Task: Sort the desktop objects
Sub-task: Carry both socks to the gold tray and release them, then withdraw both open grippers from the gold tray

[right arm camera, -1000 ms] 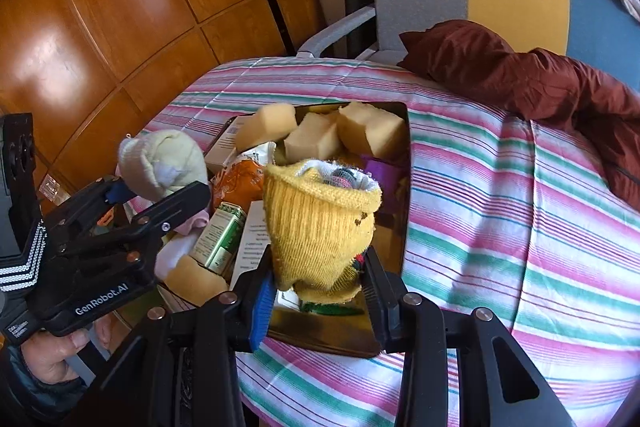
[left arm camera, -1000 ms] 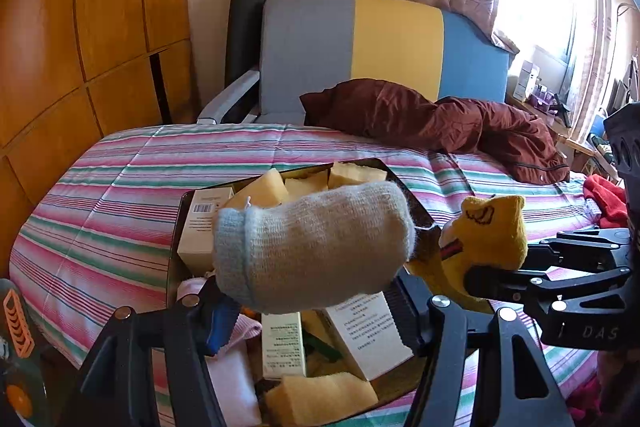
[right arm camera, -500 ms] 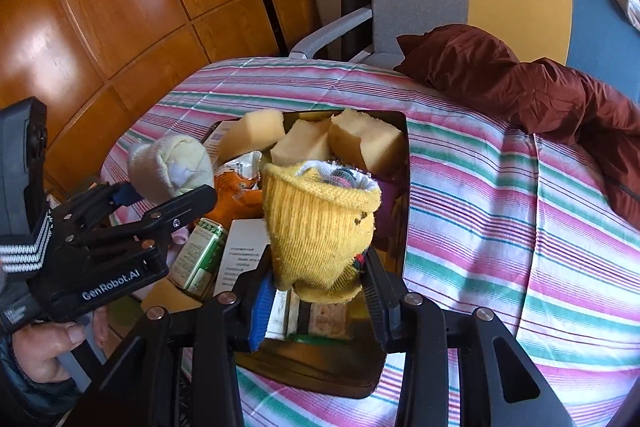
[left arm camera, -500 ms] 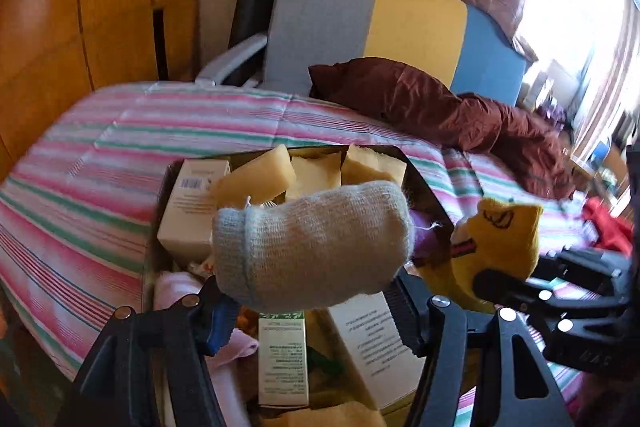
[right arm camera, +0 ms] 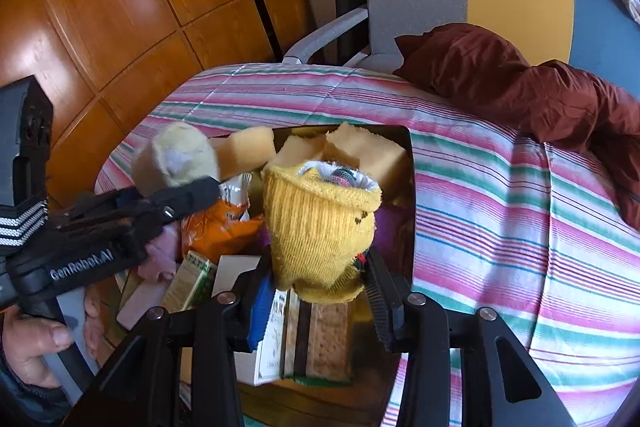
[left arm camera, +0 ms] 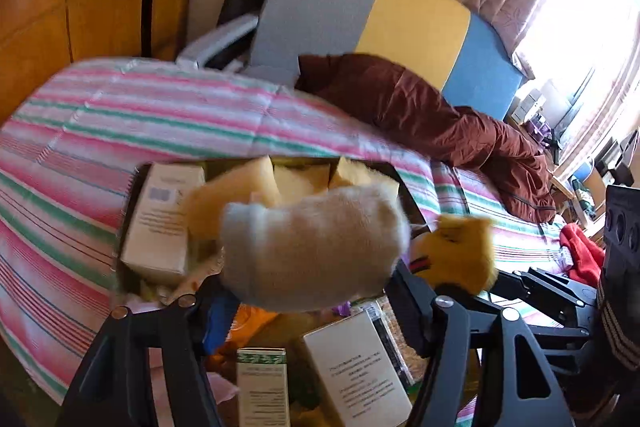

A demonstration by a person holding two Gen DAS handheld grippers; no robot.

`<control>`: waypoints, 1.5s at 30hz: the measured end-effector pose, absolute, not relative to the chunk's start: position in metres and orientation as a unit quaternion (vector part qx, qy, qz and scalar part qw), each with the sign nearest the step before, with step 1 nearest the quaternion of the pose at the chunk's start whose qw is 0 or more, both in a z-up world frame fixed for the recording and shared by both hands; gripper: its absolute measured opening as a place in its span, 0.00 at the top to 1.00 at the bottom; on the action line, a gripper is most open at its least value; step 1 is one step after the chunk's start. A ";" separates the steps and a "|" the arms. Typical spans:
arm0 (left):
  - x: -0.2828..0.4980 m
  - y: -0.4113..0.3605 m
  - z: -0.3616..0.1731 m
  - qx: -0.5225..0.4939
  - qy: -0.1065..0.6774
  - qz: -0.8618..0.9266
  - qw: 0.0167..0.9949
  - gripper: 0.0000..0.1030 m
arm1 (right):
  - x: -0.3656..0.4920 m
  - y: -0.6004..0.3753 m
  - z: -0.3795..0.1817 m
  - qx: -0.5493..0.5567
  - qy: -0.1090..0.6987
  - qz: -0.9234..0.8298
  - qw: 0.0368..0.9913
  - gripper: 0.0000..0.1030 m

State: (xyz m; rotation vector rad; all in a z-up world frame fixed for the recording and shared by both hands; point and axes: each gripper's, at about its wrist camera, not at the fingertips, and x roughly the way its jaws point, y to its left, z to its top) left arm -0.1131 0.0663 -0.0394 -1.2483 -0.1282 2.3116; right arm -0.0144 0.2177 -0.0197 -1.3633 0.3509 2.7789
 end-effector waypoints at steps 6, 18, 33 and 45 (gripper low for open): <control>-0.106 0.055 -0.042 -0.454 -0.048 0.858 0.236 0.23 | -0.019 0.216 -0.028 -0.446 0.111 0.888 0.013 0.53; -0.050 0.031 -0.002 -0.367 0.019 0.919 0.147 0.20 | 0.016 0.202 -0.018 -0.424 0.094 0.900 0.038 0.34; 0.001 0.016 0.038 -0.307 0.019 0.949 0.069 0.20 | 0.052 0.163 -0.017 -0.414 0.061 0.908 0.027 0.24; 0.018 0.017 0.040 -0.270 0.047 0.960 0.052 0.22 | 0.059 0.152 -0.020 -0.412 0.051 0.910 0.013 0.22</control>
